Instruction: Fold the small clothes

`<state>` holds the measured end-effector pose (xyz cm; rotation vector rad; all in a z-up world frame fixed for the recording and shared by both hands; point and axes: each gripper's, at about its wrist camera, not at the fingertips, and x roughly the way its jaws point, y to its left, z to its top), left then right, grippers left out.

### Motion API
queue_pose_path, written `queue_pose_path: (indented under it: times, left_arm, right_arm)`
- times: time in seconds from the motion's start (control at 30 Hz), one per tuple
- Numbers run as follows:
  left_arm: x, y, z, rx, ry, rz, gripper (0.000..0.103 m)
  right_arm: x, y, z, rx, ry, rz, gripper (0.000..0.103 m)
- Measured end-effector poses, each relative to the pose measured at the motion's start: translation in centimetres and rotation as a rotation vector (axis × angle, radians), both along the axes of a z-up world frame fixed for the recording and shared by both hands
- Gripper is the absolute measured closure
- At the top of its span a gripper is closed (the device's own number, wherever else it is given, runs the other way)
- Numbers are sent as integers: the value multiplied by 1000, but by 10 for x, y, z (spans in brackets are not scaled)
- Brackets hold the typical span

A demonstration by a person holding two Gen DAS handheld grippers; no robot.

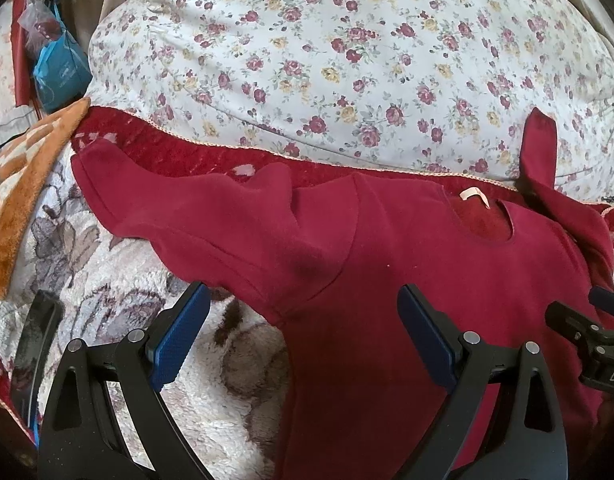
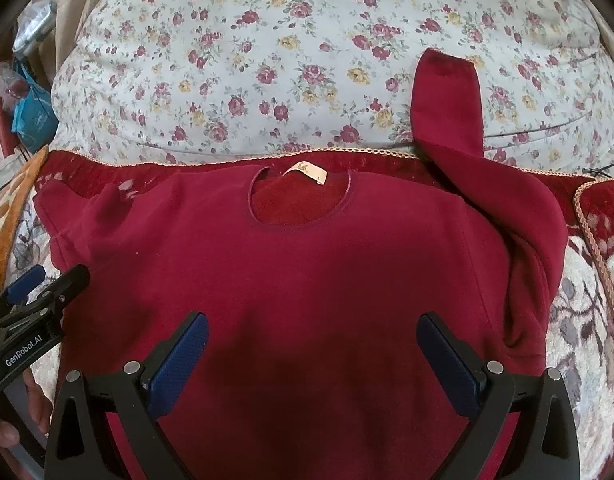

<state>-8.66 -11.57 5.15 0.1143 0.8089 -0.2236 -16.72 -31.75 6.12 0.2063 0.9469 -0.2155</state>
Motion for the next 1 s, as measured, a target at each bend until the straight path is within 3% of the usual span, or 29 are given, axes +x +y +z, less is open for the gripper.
queue_pose_path:
  times: [1.0]
  left_arm:
    - [5, 9, -1, -8, 17, 26, 8]
  right_arm:
    - [3, 6, -7, -1, 36, 23, 0]
